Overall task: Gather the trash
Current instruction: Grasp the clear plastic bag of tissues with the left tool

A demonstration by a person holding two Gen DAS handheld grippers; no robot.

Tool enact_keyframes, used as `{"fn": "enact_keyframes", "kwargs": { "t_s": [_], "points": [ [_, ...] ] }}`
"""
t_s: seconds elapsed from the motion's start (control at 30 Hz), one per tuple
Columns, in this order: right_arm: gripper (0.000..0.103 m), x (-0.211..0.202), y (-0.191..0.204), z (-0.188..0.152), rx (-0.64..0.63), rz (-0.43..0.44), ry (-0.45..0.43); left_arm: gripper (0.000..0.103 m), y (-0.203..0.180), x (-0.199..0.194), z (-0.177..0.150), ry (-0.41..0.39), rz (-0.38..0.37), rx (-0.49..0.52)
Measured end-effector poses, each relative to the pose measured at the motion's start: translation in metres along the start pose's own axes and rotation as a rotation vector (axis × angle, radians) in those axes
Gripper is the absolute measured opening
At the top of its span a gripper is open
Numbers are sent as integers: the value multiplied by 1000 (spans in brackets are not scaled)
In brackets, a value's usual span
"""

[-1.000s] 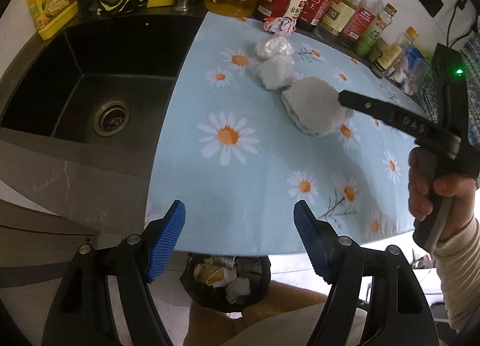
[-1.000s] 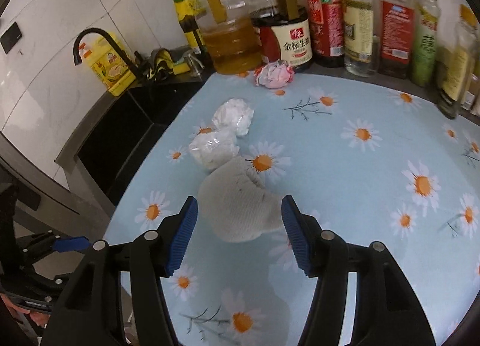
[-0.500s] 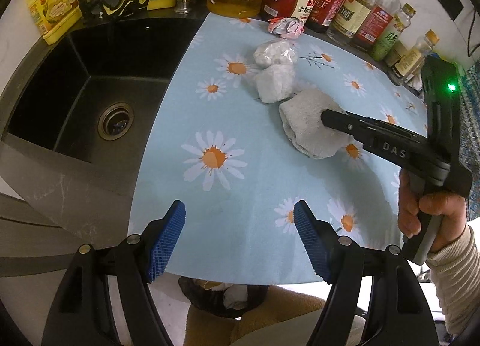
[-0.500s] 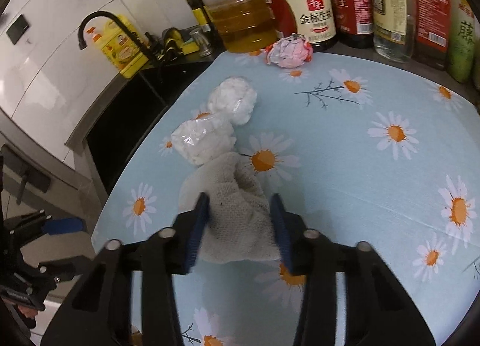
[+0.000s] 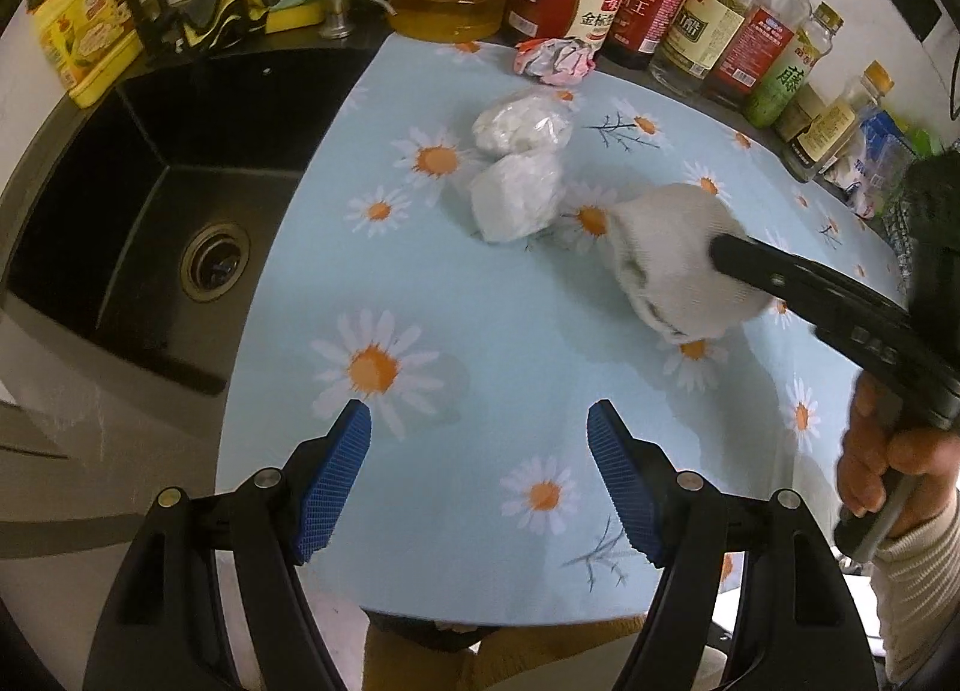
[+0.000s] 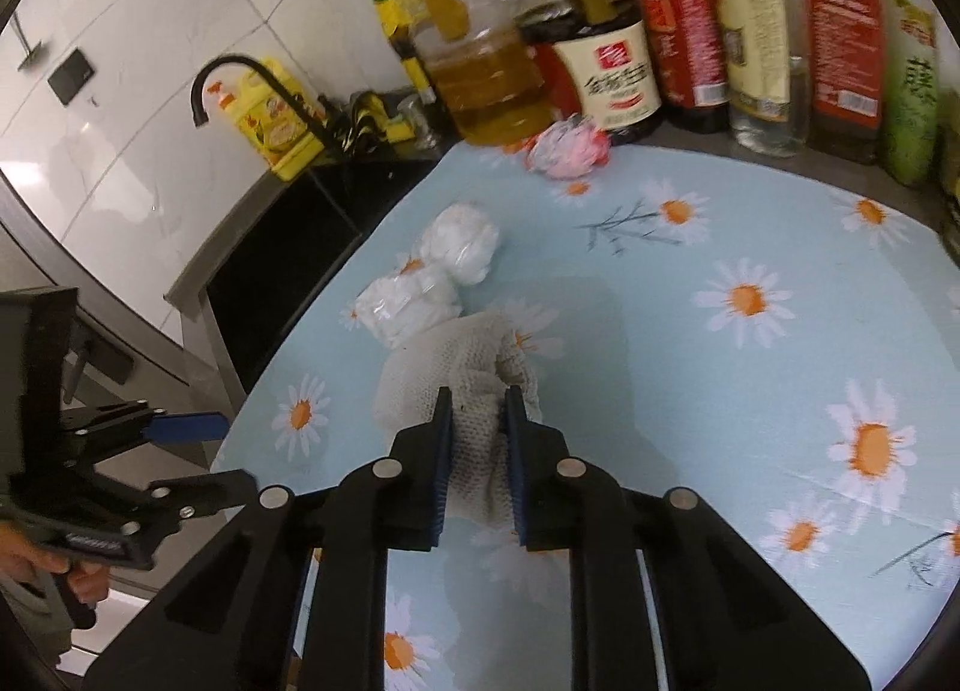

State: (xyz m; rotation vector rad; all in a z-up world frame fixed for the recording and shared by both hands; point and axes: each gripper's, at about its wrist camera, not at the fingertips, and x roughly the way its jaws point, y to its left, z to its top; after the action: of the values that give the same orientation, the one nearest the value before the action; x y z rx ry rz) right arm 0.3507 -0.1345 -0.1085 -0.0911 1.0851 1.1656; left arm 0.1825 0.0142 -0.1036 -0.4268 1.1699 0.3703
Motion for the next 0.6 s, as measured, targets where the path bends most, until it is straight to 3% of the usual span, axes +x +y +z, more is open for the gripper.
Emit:
{"fn": "enact_keyframes", "kwargs": {
  "t_s": [0.17,0.4,0.6],
  "points": [
    [18,-27,-18,-3,33,-2,-28,79,-12,10,19,11,5,24],
    [18,-64,-50,-16,108,-11,-86,79,-30,25,49,14,20,78],
    [18,-84,-73,-31,160,-14,-109,79,-40,43,74,19,99,126]
  ]
}}
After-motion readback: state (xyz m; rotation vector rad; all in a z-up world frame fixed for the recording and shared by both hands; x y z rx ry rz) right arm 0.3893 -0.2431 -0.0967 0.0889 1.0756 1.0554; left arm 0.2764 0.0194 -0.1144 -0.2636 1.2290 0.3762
